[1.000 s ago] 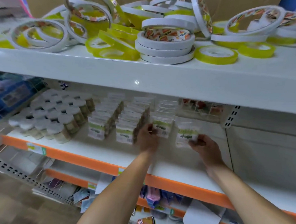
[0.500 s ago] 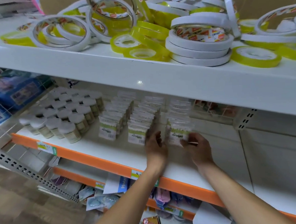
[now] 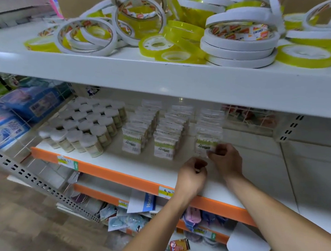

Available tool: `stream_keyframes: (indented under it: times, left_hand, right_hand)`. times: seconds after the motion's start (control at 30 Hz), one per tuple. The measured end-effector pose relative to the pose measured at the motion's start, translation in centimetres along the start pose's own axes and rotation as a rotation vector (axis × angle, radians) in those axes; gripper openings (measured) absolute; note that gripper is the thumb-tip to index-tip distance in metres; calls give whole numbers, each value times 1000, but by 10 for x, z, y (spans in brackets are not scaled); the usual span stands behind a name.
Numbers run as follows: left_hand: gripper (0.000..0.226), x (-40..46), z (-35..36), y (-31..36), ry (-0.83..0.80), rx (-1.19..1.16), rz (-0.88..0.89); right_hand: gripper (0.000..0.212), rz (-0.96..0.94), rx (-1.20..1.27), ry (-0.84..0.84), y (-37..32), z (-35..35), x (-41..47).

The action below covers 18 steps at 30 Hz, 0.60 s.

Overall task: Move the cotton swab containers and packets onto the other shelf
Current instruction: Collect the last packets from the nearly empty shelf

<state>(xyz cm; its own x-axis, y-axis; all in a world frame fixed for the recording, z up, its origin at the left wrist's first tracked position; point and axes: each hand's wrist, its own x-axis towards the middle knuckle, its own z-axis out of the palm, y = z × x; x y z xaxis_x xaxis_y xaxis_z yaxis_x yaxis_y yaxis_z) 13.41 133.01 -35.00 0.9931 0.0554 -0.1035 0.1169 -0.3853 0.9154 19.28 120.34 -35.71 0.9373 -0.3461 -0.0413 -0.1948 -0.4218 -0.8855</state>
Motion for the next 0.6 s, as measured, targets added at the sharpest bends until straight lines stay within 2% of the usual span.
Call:
stream_keyframes:
  times: [0.17, 0.37, 0.6]
  left_hand:
    - [25, -4, 16, 10, -57, 3, 10]
    - [34, 5, 58, 43, -179, 110, 39]
    - [34, 11, 118, 78, -259, 113, 38]
  right_hand:
    - [38, 57, 29, -69, 4, -13, -3]
    - [27, 160, 60, 37, 26, -68, -5]
    - [17, 272, 133, 106, 69, -167, -10]
